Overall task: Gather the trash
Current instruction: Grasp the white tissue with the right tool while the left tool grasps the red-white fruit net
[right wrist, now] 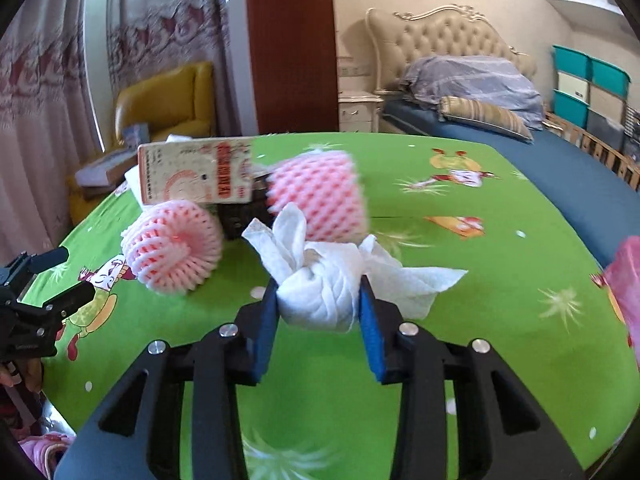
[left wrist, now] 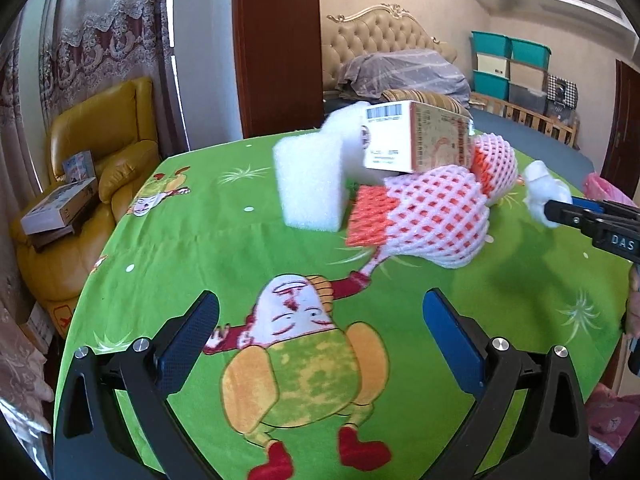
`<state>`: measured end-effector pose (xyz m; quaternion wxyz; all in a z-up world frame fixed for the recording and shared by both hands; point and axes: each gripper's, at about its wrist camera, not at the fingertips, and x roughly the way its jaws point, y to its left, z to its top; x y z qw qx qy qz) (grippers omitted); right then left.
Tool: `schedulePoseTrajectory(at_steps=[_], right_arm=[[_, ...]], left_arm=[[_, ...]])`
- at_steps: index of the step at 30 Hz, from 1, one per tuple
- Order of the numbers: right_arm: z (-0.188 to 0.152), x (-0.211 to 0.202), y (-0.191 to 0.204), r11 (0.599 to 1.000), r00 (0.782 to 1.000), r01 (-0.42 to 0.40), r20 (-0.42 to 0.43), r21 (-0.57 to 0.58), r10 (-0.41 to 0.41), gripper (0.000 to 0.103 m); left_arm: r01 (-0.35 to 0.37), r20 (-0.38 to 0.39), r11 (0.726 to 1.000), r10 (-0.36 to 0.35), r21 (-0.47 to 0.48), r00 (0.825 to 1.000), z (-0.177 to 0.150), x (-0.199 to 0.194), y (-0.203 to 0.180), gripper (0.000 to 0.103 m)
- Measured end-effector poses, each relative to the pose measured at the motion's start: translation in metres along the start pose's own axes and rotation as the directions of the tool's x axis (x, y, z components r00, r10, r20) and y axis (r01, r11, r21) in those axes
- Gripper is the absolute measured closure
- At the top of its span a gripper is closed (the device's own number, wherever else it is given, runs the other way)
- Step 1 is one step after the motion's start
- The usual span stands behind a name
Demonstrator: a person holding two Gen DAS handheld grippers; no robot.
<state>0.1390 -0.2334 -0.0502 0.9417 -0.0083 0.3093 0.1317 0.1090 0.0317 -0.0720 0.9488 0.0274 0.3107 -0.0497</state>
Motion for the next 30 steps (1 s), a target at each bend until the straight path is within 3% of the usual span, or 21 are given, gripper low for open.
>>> schedulePoseTrajectory(at_steps=[5, 9, 15, 19, 20, 30], right_arm=[[-0.008, -0.016, -0.012, 0.999, 0.999, -0.010, 0.036, 0.035, 0.008, 0.066], [-0.012, -0.023, -0.014, 0.999, 0.998, -0.009, 0.061, 0.034, 0.007, 0.066], [-0.017, -0.032, -0.021, 0.999, 0.997, -0.009, 0.083, 0.045, 0.005, 0.066], [-0.020, -0.035, -0.025, 0.999, 0.996, -0.006, 0.087, 0.050, 0.002, 0.066], [-0.021, -0.035, -0.025, 0.999, 0.996, -0.007, 0.088, 0.049, 0.003, 0.066], [-0.025, -0.034, -0.002, 0.999, 0.995, -0.049, 0.083, -0.017, 0.050, 0.066]], left_arm=[[0.148, -0.030, 0.987, -0.150, -0.057, 0.988, 0.020, 0.007, -0.027, 0.007], [0.112, -0.015, 0.993, -0.112, -0.026, 0.994, 0.032, 0.021, -0.056, 0.008], [0.046, -0.059, 0.998, -0.048, -0.042, 0.997, 0.042, 0.046, -0.072, 0.036], [0.060, -0.036, 0.998, -0.061, -0.027, 0.997, 0.032, 0.035, -0.070, 0.072], [0.061, -0.009, 0.998, -0.062, -0.014, 0.998, 0.029, 0.025, -0.070, 0.075], [0.071, 0.027, 0.997, -0.071, -0.001, 0.997, -0.002, -0.014, -0.051, 0.076]])
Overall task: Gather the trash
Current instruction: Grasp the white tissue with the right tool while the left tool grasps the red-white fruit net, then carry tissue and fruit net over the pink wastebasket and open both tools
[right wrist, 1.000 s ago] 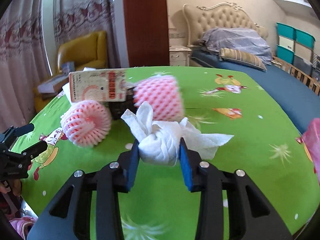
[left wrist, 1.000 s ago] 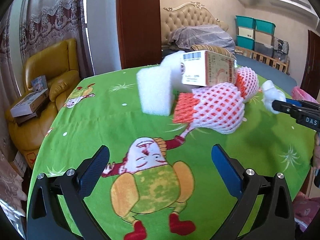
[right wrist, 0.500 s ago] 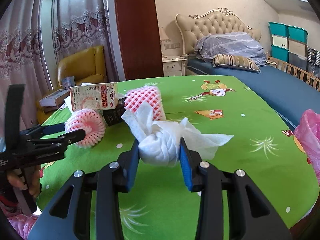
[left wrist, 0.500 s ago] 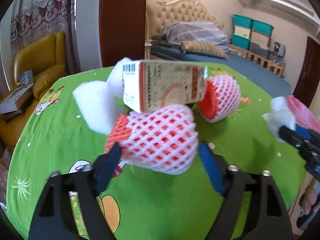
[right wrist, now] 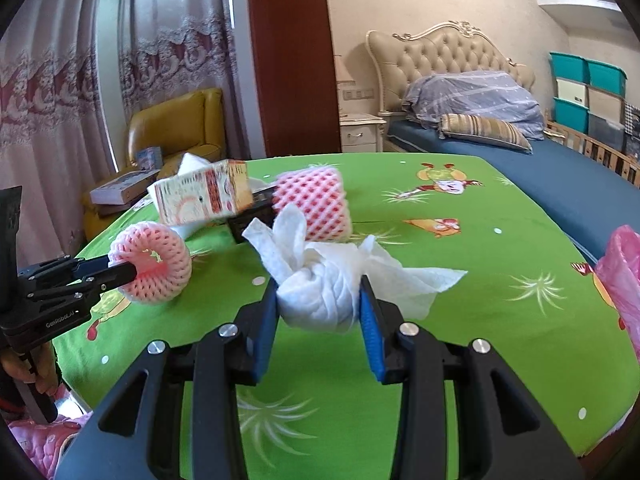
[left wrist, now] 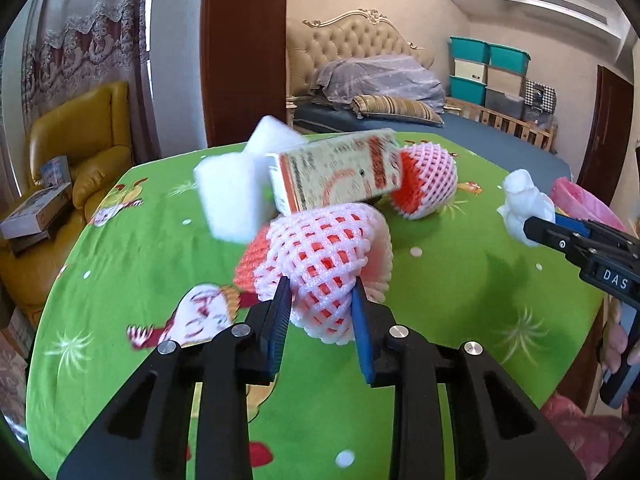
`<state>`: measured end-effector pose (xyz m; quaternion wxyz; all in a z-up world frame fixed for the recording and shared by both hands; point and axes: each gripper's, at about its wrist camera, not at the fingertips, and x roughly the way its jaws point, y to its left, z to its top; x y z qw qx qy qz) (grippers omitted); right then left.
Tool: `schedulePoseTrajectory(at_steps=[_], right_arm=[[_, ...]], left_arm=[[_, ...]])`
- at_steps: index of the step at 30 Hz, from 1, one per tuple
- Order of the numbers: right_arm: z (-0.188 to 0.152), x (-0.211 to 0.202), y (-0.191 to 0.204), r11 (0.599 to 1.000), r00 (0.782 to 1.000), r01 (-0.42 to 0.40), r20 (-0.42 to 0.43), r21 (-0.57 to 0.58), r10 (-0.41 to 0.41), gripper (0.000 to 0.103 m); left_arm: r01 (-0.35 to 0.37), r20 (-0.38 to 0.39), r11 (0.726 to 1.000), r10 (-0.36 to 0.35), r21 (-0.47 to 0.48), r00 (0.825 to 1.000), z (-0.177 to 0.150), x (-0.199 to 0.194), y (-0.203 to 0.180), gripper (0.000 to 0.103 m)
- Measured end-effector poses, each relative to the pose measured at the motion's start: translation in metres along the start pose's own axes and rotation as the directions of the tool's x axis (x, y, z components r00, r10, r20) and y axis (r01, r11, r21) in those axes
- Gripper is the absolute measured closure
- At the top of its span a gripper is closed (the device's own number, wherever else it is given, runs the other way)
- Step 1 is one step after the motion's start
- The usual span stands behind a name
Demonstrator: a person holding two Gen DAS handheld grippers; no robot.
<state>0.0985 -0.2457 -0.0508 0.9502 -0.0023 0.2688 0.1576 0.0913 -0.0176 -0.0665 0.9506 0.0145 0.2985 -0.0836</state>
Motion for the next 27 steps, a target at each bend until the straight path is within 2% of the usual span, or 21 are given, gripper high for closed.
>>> schedulePoseTrajectory(at_steps=[5, 11, 14, 22, 27], right_arm=[[-0.002, 0.000, 0.012, 0.999, 1.000, -0.018, -0.007, -0.029, 0.018, 0.066], [-0.002, -0.002, 0.016, 0.998, 1.000, -0.031, 0.003, -0.047, 0.031, 0.066], [-0.003, -0.006, 0.018, 0.998, 0.999, -0.034, 0.012, -0.054, 0.034, 0.066], [-0.003, -0.015, 0.022, 0.997, 0.999, -0.027, 0.038, -0.066, 0.029, 0.066], [-0.001, -0.026, 0.029, 0.996, 0.996, -0.004, 0.090, -0.088, 0.012, 0.066]], left_arm=[[-0.014, 0.017, 1.000, 0.014, -0.013, 1.000, -0.004, -0.007, 0.009, 0.076], [-0.028, 0.091, 0.999, 0.026, 0.021, 0.996, -0.002, -0.027, 0.003, 0.076], [-0.025, 0.120, 0.999, 0.022, 0.023, 0.993, 0.000, -0.034, 0.002, 0.076], [-0.010, 0.135, 0.999, 0.006, 0.030, 0.991, 0.002, -0.035, 0.000, 0.075], [0.002, 0.182, 0.999, -0.011, 0.053, 0.983, 0.004, -0.042, -0.011, 0.075]])
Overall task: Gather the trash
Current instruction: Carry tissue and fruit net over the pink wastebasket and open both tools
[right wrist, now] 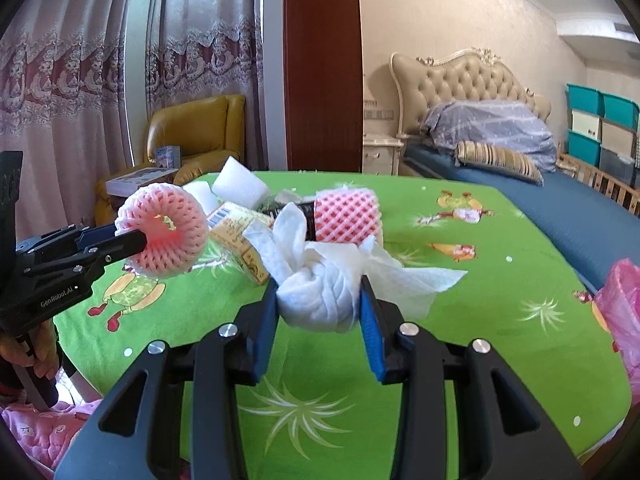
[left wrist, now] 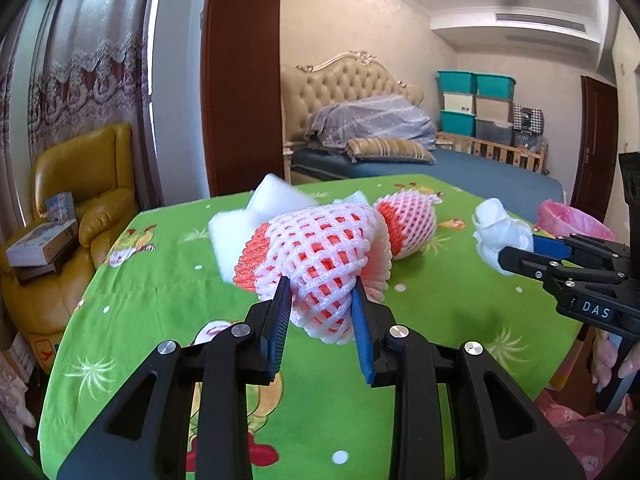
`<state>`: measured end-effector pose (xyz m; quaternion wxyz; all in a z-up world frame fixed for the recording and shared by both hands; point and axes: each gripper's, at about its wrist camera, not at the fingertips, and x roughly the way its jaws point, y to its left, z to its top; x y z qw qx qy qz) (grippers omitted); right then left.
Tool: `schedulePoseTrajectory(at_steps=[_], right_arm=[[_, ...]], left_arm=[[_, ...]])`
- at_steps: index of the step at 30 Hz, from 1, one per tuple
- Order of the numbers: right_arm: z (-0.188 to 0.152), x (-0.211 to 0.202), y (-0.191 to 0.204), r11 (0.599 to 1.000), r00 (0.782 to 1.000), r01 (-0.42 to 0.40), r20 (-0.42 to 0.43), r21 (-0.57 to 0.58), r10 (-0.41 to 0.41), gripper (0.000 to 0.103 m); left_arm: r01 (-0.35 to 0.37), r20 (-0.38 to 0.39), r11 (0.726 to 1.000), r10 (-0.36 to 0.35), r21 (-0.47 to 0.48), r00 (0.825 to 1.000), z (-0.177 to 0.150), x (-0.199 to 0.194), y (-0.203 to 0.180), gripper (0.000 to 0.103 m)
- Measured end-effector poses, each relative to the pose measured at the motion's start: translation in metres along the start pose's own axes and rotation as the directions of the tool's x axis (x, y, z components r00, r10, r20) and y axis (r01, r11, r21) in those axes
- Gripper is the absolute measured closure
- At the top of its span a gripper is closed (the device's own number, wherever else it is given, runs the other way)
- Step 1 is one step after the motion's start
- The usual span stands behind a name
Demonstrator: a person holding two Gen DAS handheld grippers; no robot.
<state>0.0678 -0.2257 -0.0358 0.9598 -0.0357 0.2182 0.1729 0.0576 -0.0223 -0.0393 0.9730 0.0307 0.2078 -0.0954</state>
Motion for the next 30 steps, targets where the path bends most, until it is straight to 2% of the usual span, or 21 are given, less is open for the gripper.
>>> schedulePoseTrajectory(at_steps=[10, 16, 22, 30], right_arm=[[0.007, -0.026, -0.002, 0.999, 0.994, 0.050, 0.099, -0.012, -0.049, 0.066], [0.009, -0.032, -0.014, 0.997, 0.991, 0.074, 0.108, 0.002, -0.074, 0.066], [0.007, -0.044, -0.035, 0.991, 0.984, 0.133, 0.120, 0.003, -0.132, 0.066], [0.005, -0.070, -0.088, 0.967, 0.958, 0.252, 0.134, 0.043, -0.255, 0.066]], left_arm=[[0.068, 0.088, 0.995, -0.075, 0.077, 0.993, 0.009, -0.010, -0.031, 0.075], [0.123, 0.082, 0.985, -0.133, 0.117, 0.988, 0.019, 0.000, -0.053, 0.075], [0.177, 0.080, 0.973, -0.190, 0.149, 0.978, 0.031, 0.014, -0.077, 0.075], [0.278, 0.036, 0.940, -0.290, 0.200, 0.956, 0.048, 0.041, -0.124, 0.075]])
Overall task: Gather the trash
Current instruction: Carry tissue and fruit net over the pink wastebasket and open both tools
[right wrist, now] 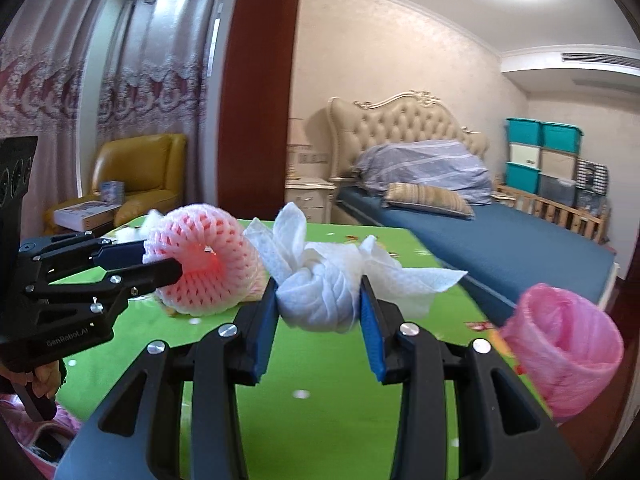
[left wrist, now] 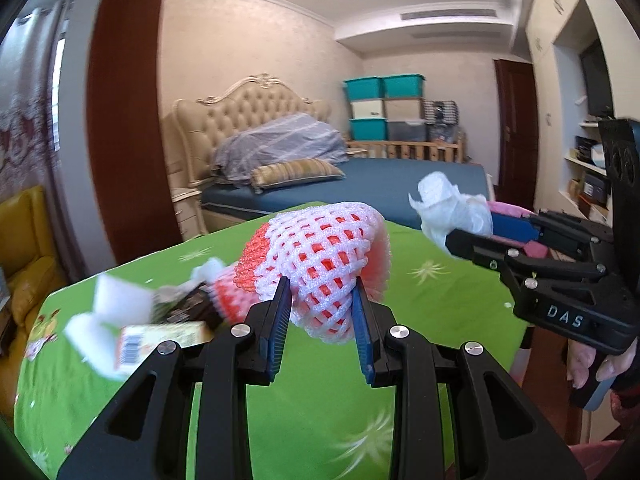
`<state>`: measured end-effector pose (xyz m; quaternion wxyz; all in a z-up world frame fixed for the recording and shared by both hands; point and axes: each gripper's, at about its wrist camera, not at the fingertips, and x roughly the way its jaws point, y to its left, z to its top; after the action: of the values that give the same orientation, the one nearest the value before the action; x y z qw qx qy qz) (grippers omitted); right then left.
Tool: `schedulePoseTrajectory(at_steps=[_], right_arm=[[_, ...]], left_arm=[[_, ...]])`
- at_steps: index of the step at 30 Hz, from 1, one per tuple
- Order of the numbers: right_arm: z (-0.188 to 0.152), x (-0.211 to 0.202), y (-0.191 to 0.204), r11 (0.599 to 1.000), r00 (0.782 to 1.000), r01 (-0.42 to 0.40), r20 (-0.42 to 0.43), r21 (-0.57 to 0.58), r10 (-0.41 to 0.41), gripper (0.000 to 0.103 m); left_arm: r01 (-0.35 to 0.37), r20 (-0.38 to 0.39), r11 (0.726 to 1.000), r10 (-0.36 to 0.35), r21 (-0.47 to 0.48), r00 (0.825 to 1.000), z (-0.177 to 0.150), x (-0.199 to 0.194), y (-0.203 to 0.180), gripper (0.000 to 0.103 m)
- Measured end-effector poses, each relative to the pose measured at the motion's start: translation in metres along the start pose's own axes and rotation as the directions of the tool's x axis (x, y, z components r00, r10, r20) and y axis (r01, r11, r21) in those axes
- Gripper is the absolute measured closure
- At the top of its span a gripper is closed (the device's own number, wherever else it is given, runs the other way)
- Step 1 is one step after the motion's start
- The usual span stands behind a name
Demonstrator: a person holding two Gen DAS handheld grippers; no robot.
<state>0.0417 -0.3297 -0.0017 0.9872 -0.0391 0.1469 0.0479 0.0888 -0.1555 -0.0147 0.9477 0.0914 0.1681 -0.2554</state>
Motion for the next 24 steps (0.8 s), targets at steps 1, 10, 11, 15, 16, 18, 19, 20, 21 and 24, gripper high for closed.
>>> schedulePoseTrajectory(at_steps=[1, 10, 11, 15, 16, 18, 19, 20, 21, 24], right_arm=[[0.000, -0.003, -0.010, 1.000, 1.000, 0.019, 0.001, 0.007, -0.019, 0.066], [-0.016, -0.022, -0.087, 0.985, 0.986, 0.167, -0.018, 0.048, -0.166, 0.066], [-0.018, -0.023, -0.097, 0.982, 0.983, 0.181, -0.023, 0.057, -0.180, 0.066], [-0.029, -0.029, -0.145, 0.966, 0.972, 0.235, -0.045, 0.104, -0.231, 0.065], [-0.032, -0.028, -0.155, 0.963, 0.969, 0.245, -0.051, 0.111, -0.240, 0.065], [-0.036, -0.028, -0.176, 0.956, 0.964, 0.266, -0.060, 0.120, -0.261, 0.065], [-0.038, -0.028, -0.189, 0.954, 0.961, 0.274, -0.064, 0.122, -0.268, 0.065], [-0.041, -0.028, -0.197, 0.951, 0.958, 0.286, -0.066, 0.121, -0.279, 0.065], [-0.042, -0.027, -0.207, 0.947, 0.953, 0.300, -0.069, 0.117, -0.293, 0.065], [-0.045, -0.021, -0.243, 0.936, 0.942, 0.332, -0.085, 0.113, -0.324, 0.065]], left_arm=[[0.019, -0.002, 1.000, -0.019, 0.010, 1.000, 0.003, 0.005, -0.007, 0.075], [0.147, -0.027, 0.987, -0.145, 0.059, 0.989, 0.023, 0.045, -0.064, 0.075], [0.158, -0.031, 0.986, -0.157, 0.059, 0.987, 0.026, 0.049, -0.068, 0.075], [0.219, -0.049, 0.973, -0.216, 0.069, 0.975, 0.044, 0.073, -0.096, 0.075], [0.240, -0.053, 0.968, -0.236, 0.070, 0.970, 0.050, 0.080, -0.104, 0.075], [0.278, -0.059, 0.958, -0.275, 0.066, 0.960, 0.061, 0.093, -0.119, 0.075], [0.297, -0.063, 0.953, -0.293, 0.064, 0.954, 0.067, 0.100, -0.127, 0.075], [0.317, -0.071, 0.946, -0.312, 0.063, 0.947, 0.073, 0.108, -0.135, 0.075], [0.332, -0.080, 0.941, -0.327, 0.061, 0.942, 0.080, 0.115, -0.143, 0.075], [0.372, -0.103, 0.927, -0.366, 0.050, 0.925, 0.096, 0.141, -0.168, 0.075]])
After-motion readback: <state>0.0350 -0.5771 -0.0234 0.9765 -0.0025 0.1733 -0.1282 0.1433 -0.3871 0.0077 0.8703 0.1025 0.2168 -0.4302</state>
